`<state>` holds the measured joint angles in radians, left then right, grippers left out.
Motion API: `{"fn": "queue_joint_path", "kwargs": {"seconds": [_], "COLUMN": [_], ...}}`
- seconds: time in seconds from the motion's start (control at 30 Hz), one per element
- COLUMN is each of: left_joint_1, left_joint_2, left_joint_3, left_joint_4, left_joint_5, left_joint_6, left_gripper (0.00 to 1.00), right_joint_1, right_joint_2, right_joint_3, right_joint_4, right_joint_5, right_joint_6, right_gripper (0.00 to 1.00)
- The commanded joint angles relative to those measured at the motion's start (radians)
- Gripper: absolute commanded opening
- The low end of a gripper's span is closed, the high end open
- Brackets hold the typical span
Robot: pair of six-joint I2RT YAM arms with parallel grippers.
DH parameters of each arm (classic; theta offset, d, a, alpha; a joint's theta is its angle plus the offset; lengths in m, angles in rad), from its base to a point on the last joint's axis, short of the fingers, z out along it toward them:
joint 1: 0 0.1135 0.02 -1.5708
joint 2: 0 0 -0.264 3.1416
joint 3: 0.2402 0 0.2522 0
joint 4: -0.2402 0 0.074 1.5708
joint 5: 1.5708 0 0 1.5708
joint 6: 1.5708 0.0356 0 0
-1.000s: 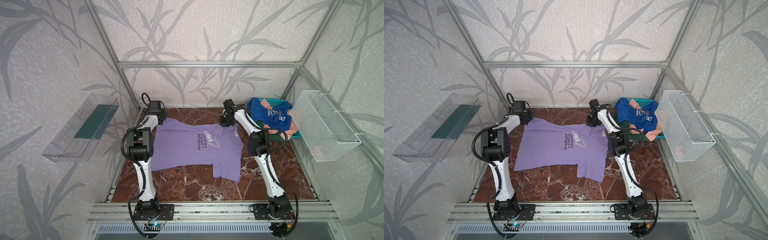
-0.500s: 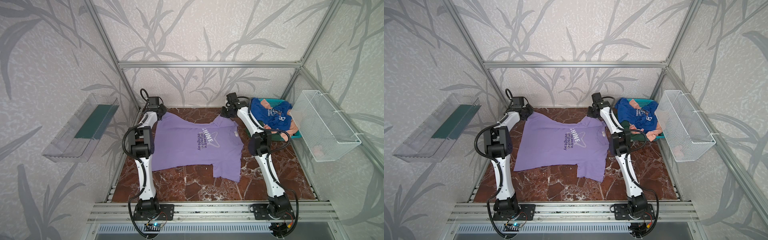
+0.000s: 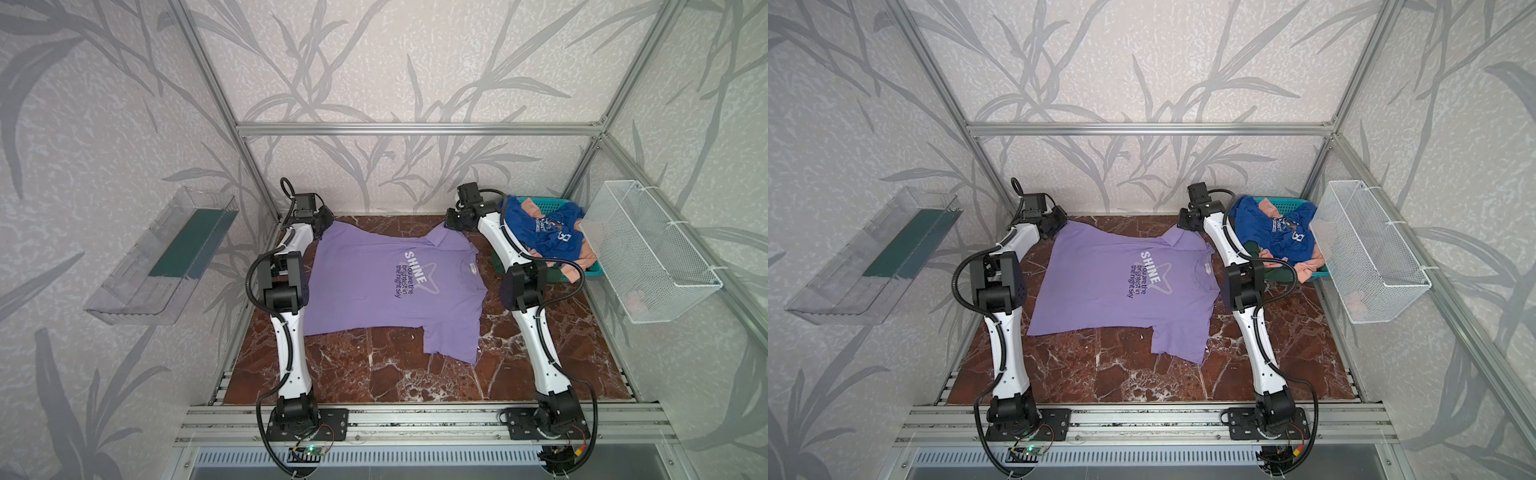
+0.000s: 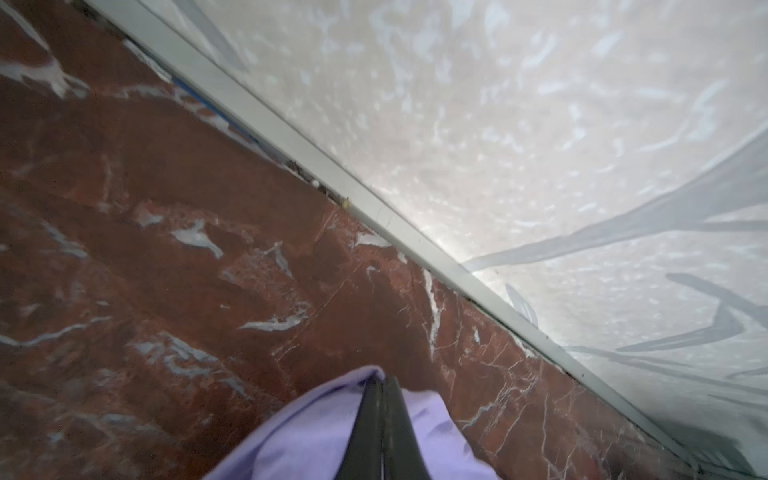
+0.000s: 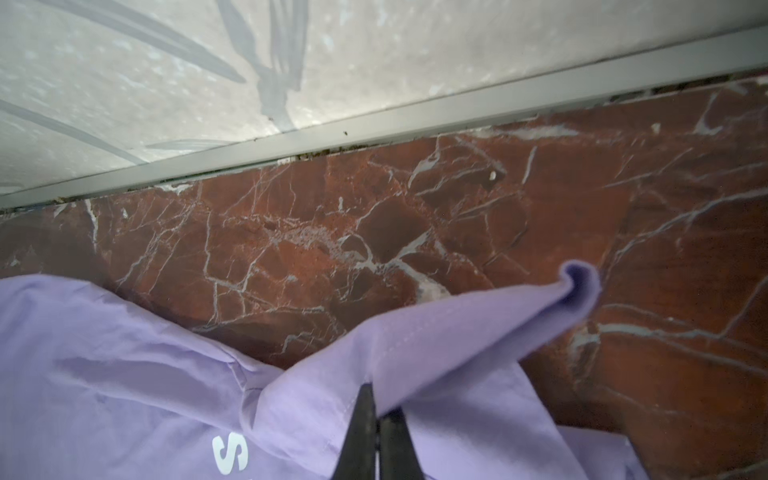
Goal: Fold and stack the t-shirts
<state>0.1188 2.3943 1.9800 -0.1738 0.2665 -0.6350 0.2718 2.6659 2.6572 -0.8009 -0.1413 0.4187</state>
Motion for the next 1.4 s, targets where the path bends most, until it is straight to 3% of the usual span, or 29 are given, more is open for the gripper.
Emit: {"fn": "queue_joint_path", "kwargs": {"seconds": [0.0,0.5,0.9,1.37], "left_joint_1": [0.013,0.094,0.105,0.105], "left_joint_2": [-0.034,-0.052,-0.108,-0.298], "left_joint_3": [-0.048,-0.198,-0.284,-0.553], "left_joint_4": [0.056,0.283,0.364,0.399], "left_joint_5": [0.044,0.168,0.230,0.126], "left_joint_6": [0.030,0.000,0.020,0.109], "left_gripper": [0.00,0.00,0.00,0.00], "right_joint_1": [0.000,0.028,0.037,0.027], "right_joint_2": [-0.090,-0.235,-0.468,-0.561], "right_joint_3": [-0.024,-0.192,-0.602,-0.805], "right_joint_4": [-0.063,-0.184,0.003,0.092], "right_joint_5": [-0.041,-0.086,-0.106,-0.123], "right_joint_6": [0.017,0.058,0.121,0.155], "right_gripper": [0.00,0.00,0.00,0.00]}}
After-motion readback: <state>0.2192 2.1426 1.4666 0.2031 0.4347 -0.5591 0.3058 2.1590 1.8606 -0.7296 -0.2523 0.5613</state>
